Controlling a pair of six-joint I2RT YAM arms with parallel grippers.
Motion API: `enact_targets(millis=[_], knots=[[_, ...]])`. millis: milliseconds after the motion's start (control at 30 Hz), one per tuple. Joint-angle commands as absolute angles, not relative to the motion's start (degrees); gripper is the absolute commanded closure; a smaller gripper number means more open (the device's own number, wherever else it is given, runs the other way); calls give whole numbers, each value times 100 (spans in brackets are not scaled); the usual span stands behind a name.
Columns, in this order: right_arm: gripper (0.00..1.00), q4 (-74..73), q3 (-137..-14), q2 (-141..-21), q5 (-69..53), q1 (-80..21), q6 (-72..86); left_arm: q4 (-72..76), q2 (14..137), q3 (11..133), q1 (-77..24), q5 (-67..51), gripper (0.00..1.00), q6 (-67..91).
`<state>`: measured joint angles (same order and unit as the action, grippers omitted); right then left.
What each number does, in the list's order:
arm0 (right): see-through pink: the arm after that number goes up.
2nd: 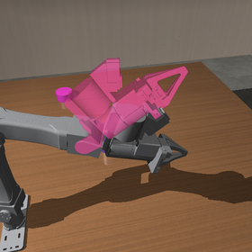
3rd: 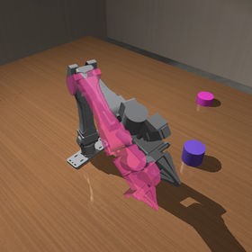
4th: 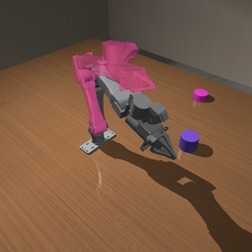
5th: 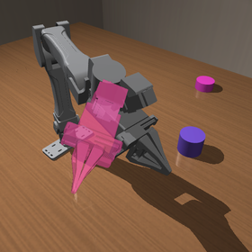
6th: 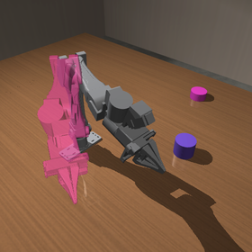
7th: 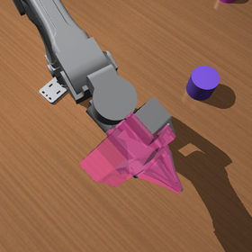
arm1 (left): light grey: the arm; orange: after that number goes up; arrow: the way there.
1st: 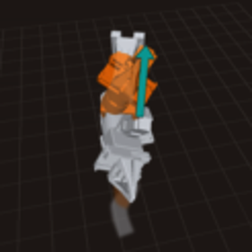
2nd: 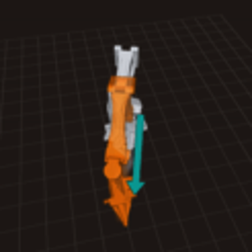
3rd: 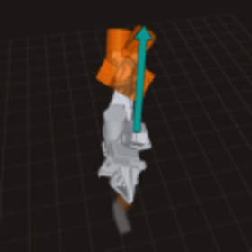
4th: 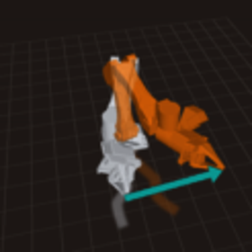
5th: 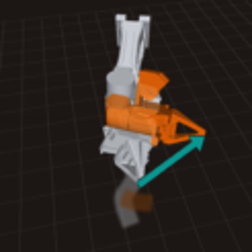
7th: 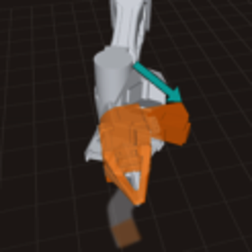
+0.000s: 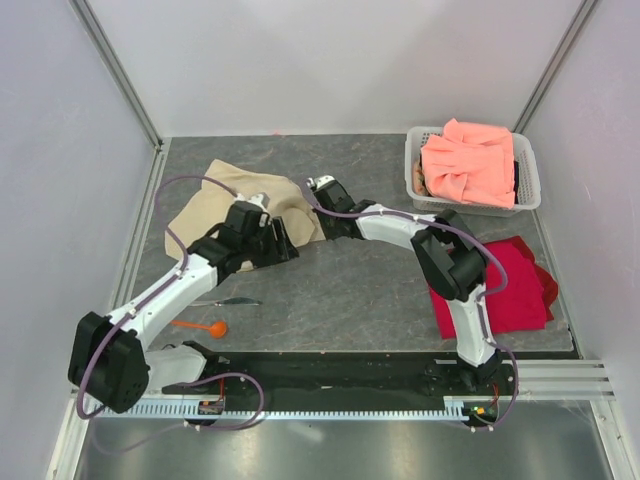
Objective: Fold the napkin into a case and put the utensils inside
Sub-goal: Pick up the crumpled napkin from the corner of the board.
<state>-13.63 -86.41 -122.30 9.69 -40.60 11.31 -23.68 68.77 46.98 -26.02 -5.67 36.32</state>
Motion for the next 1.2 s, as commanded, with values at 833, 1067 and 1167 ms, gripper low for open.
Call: enact_targets(millis=[833, 1067, 1167], knots=[[100, -1222, -5774, -8227, -545, -3410, 2118, -1432, 9351, 5616, -4061, 826, 20, 3164], [100, -1380, -5967, -7727, -598, -3261, 2145, -1687, 9826, 6134, -4043, 1458, 33, 3015], [100, -1555, -6186, -7542, -492, -3138, 2004, -1907, 9529, 6249, -4034, 1643, 76, 2831]])
